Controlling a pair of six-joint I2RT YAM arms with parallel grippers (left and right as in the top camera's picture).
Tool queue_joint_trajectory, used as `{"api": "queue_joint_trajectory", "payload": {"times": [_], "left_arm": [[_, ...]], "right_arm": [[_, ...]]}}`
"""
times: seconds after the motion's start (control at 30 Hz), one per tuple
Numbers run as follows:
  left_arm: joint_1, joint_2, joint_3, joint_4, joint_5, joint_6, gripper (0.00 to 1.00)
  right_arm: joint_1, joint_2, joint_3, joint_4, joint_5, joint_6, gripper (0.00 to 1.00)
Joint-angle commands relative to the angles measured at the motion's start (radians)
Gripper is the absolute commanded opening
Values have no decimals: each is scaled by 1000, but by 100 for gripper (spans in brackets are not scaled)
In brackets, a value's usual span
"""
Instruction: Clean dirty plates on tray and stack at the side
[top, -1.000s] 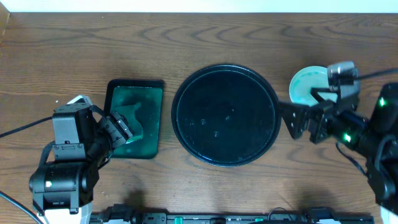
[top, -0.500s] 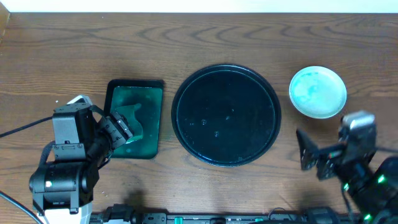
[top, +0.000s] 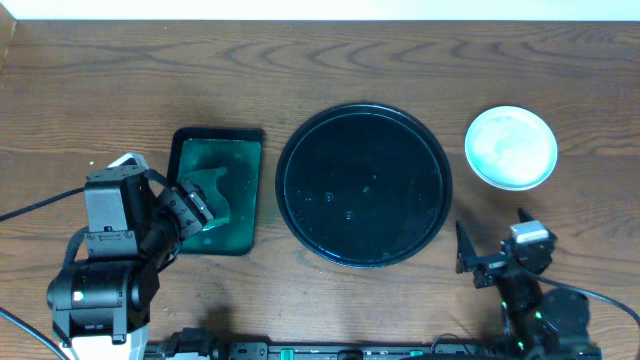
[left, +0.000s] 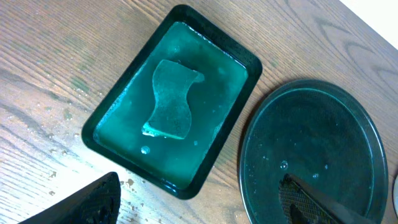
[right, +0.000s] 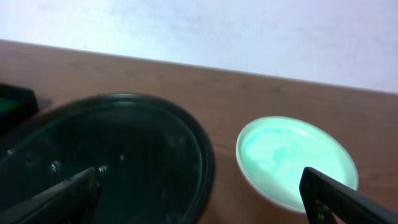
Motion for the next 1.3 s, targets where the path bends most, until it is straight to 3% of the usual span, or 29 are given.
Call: {"api": "queue_joint_trajectory", "payload": {"times": [0.0,0.23,1.27], "left_arm": [[5,0,11,-3,-2,6,82],[5,0,11,-3,-2,6,82],[5,-11,10,-3,-2,6,82]], "right_arm": [[12,-16,-70,54,-5,11,99],[12,-15,-230,352,-5,11,99],[13,-15,-226,345,-5,11,99]]}}
